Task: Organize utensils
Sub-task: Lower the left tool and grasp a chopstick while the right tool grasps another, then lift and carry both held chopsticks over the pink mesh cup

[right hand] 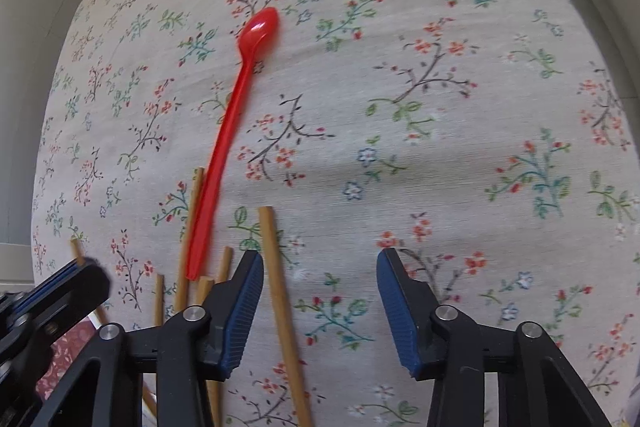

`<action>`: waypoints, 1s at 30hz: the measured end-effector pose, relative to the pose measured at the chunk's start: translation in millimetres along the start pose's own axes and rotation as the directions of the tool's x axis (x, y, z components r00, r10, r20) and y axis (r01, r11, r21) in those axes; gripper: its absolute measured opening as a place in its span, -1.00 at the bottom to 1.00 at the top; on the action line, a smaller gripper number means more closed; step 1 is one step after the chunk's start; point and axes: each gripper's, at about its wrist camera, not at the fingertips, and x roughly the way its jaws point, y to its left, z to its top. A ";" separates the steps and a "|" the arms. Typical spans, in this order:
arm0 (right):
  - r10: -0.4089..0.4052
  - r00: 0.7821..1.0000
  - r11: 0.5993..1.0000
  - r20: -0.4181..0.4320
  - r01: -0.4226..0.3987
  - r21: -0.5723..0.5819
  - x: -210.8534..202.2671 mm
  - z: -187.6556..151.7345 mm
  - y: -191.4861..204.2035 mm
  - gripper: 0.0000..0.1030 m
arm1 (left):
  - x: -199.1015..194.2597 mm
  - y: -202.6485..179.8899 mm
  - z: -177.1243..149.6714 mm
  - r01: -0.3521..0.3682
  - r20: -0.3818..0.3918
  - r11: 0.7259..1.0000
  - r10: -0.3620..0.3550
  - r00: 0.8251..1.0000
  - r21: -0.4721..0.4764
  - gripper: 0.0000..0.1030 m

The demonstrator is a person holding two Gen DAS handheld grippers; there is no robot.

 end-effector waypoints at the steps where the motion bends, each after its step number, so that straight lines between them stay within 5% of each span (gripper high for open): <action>1: 0.004 1.000 1.000 -0.004 -0.004 -0.003 2.9 -0.2 2.8 -0.06 | -8.0 0.1 -2.5 -0.004 0.016 1.000 0.004 1.000 0.006 -0.89; 11: -0.092 0.996 0.990 0.021 0.094 -0.106 22.2 -5.2 30.4 -0.23 | -56.5 9.1 -26.0 0.045 0.138 0.999 -0.042 0.990 -0.020 -0.89; 15: -0.199 0.977 0.956 0.076 0.211 -0.202 24.0 -14.9 42.0 -0.83 | -61.2 12.8 -31.0 0.063 0.153 0.998 -0.060 0.986 -0.016 -0.89; 20: -0.214 0.971 0.944 0.110 0.234 -0.230 7.5 -26.8 44.5 -0.87 | -83.1 15.7 -42.8 0.070 0.200 0.997 -0.071 0.977 0.014 -0.89; 30: -0.125 0.940 0.950 0.318 0.206 -0.234 -92.0 -76.4 54.6 -0.87 | -146.8 17.6 -73.9 0.061 0.342 0.995 -0.085 0.936 0.080 -0.89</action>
